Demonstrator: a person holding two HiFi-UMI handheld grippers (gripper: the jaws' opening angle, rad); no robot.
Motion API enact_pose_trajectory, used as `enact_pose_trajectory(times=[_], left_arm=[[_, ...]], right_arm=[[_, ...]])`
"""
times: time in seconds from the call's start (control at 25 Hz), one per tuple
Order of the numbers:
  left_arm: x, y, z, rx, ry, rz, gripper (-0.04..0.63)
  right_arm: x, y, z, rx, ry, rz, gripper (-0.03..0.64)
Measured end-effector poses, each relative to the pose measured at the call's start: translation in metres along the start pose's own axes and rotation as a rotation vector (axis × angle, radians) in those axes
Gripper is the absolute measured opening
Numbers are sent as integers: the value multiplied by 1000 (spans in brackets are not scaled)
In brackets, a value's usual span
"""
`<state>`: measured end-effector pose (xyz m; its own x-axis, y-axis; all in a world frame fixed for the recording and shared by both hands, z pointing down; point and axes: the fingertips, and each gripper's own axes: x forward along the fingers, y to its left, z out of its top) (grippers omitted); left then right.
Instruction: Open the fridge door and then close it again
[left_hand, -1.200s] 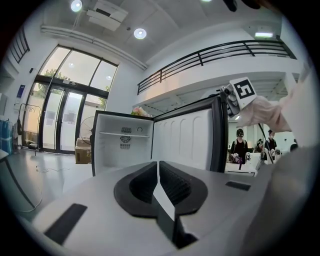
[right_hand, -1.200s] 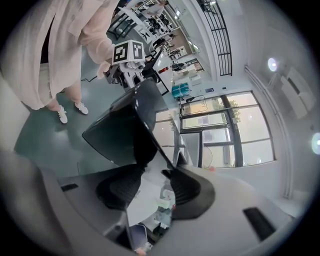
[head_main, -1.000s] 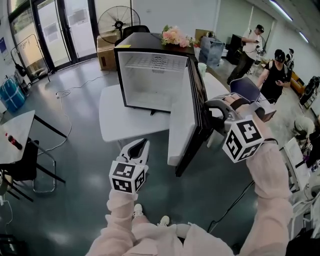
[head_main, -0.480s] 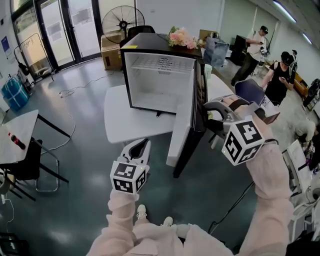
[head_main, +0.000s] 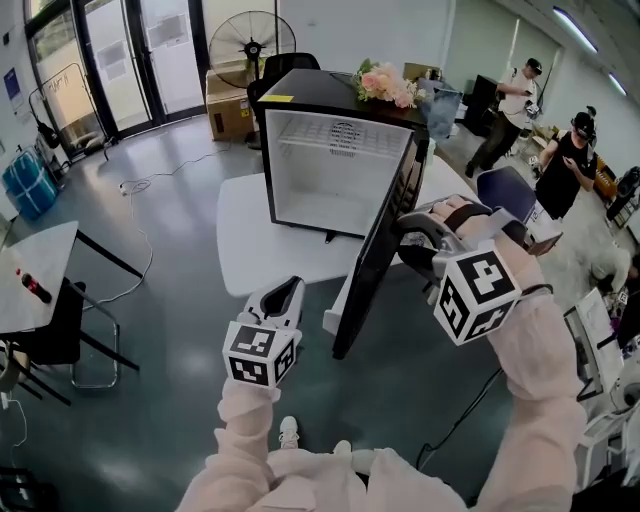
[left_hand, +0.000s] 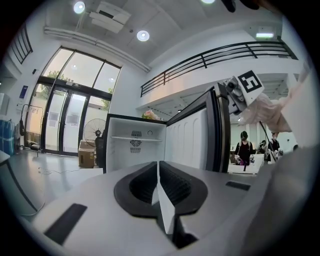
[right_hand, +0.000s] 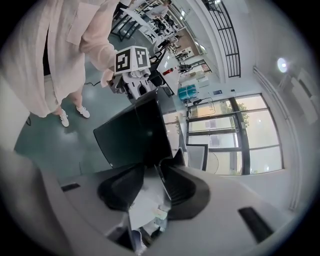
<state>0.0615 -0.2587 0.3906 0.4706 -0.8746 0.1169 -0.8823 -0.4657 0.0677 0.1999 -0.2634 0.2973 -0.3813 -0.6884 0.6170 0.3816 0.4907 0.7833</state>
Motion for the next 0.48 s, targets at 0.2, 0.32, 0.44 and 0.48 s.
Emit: enact_pose_trajectory(times=[0.2, 0.32, 0.44, 0.48], left_arm=[[2, 32, 6, -5, -10, 8, 12], [3, 55, 4, -11, -11, 13, 12], [6, 76, 4, -14, -12, 15, 12], [7, 82, 5, -14, -13, 15, 12]], right_arm=[[21, -19, 16, -30, 22, 9, 133], [37, -32, 26, -32, 25, 1, 129], [54, -46, 35, -19, 28, -8, 127], [60, -51, 37, -13, 29, -11, 127]])
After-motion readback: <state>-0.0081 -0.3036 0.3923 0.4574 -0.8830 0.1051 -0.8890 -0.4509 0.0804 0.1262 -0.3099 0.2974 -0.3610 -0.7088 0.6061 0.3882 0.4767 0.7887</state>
